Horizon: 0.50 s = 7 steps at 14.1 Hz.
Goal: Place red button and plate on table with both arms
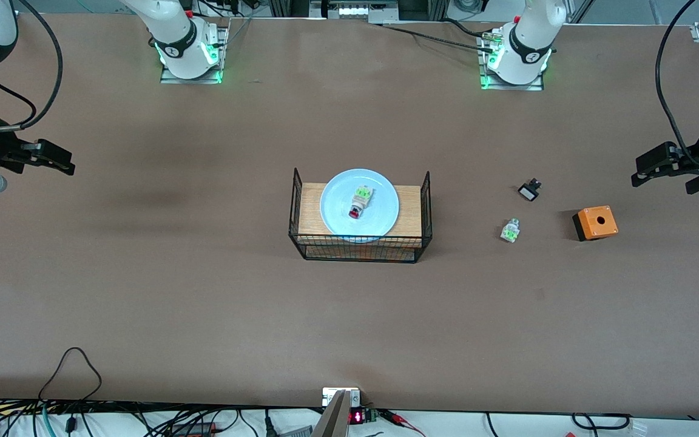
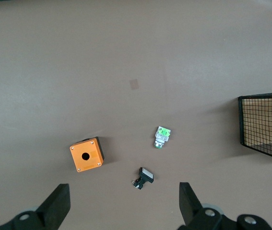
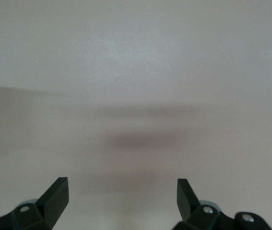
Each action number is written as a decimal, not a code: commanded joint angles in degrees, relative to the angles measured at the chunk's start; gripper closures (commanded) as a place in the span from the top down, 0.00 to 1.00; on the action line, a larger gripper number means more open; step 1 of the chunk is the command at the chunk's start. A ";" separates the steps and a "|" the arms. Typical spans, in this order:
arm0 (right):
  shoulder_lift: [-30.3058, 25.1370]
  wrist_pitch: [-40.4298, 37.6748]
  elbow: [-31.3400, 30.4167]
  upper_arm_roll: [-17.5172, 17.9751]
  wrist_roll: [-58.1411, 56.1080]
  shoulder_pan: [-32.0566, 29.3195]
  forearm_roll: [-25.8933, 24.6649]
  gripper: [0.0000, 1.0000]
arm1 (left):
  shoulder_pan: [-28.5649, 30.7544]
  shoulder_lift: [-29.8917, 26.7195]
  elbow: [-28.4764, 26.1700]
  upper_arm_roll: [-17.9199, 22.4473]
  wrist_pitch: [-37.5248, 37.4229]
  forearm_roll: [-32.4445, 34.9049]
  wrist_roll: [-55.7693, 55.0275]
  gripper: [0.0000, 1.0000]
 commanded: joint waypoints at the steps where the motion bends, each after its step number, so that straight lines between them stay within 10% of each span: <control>1: 0.61 0.52 0.76 0.25 0.20 0.00 0.36 1.00 | -0.15 0.28 0.89 0.06 -0.23 1.09 1.19 1.00; 7: 1.05 1.76 0.68 0.43 0.20 4.38 3.96 1.00 | -1.11 0.28 0.89 -0.20 -0.23 0.92 0.85 1.00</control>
